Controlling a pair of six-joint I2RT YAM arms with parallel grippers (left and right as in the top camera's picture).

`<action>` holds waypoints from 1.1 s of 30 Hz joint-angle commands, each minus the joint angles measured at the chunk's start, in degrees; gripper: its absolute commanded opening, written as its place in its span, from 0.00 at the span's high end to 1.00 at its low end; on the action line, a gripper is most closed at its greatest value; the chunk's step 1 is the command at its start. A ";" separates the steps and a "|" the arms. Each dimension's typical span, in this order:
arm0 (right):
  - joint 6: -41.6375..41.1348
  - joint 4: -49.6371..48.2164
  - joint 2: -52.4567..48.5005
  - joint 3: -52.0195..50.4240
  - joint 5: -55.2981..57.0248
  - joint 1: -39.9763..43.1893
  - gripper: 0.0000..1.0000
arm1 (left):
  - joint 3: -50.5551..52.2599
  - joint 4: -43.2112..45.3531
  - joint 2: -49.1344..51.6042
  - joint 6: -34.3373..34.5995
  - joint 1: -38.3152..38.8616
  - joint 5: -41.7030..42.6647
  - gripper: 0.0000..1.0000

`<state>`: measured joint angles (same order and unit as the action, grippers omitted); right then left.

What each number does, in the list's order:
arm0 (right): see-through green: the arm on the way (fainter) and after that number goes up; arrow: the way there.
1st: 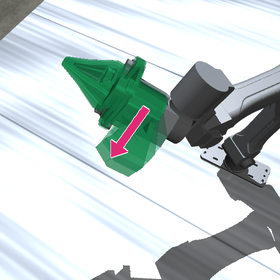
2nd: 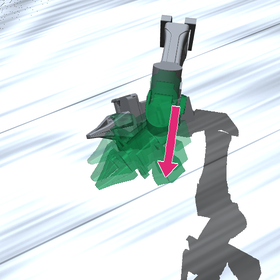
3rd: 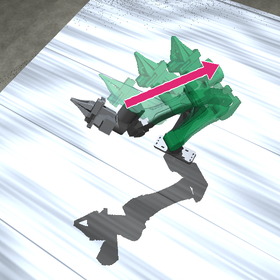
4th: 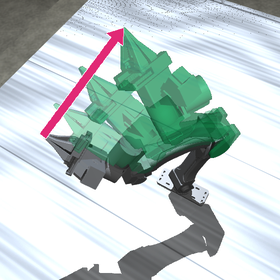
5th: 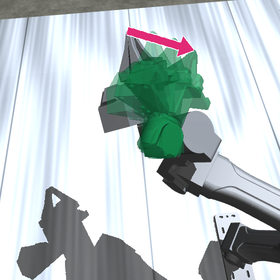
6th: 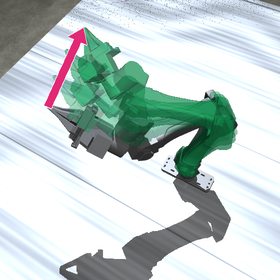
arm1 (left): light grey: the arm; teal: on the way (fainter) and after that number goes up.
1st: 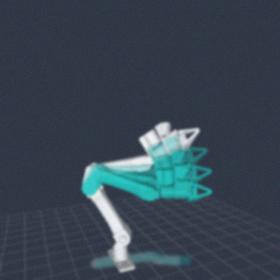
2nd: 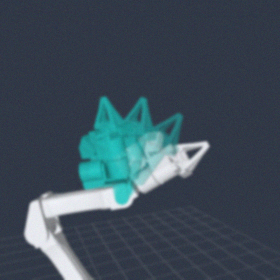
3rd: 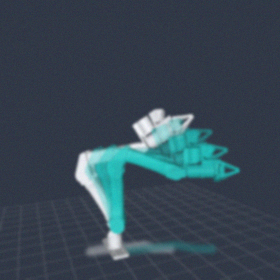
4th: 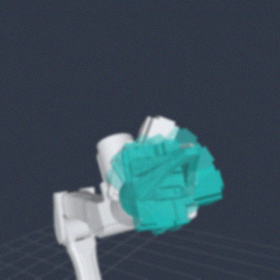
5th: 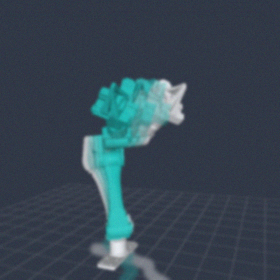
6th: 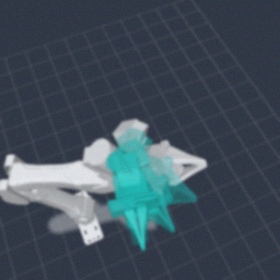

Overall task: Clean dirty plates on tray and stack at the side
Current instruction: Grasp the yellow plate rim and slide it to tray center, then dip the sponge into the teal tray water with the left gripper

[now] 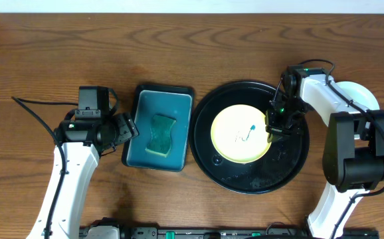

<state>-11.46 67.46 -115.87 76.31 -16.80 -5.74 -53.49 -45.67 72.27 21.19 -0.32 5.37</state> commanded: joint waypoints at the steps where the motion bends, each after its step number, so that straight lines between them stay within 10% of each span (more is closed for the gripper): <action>1: 1.62 -0.79 -0.59 -0.39 0.31 -1.40 0.99 | 0.02 0.98 0.39 0.50 -0.11 3.50 0.18; 14: 14.03 -8.26 -0.59 -0.42 4.98 -6.25 0.99 | 0.02 3.65 1.62 -3.17 8.90 3.58 0.19; 21: 9.64 -7.56 -0.59 -0.42 4.66 -6.47 0.71 | 0.02 3.65 5.70 -3.17 10.82 3.67 0.19; 33: 5.25 -2.51 -0.59 -0.42 4.31 -6.49 0.65 | 0.02 5.99 12.83 -3.17 15.87 3.63 0.23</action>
<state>-4.56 64.86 -115.87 76.23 -12.38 -11.88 -53.49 -40.03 83.81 19.00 14.76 8.88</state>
